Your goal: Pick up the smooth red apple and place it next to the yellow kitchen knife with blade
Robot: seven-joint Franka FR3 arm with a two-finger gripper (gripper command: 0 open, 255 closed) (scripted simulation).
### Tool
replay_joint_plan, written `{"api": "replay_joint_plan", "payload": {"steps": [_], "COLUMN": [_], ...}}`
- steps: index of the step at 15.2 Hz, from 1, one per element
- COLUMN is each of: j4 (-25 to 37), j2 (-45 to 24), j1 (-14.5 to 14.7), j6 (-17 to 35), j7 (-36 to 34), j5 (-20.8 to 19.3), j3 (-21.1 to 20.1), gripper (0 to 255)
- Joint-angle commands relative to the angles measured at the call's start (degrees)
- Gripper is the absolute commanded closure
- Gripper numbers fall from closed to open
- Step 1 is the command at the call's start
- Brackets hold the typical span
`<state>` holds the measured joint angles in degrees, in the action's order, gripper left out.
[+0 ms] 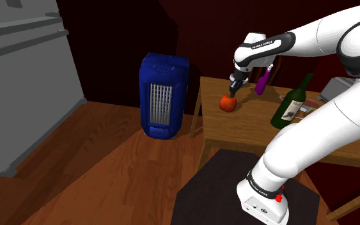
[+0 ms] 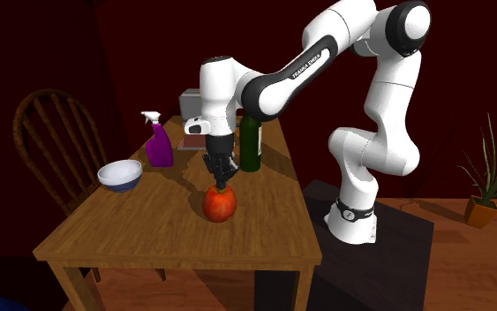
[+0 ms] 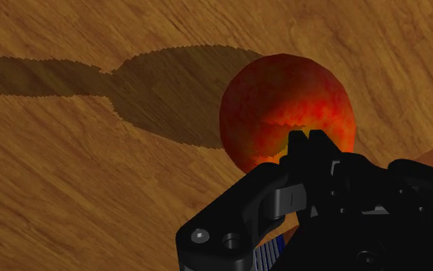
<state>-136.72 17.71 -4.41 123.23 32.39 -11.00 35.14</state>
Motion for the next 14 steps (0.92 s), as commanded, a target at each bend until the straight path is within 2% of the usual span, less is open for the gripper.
{"api": "replay_joint_plan", "payload": {"steps": [1,14], "j4": [0.4,7.8], "j2": [0.4,3.8], "j1": [0.0,-0.2], "j6": [-0.8,-11.5], "j7": [-0.1,-1.0], "j5": [-0.1,-0.5], "j3": [-0.2,-2.4], "gripper": [255,255]}}
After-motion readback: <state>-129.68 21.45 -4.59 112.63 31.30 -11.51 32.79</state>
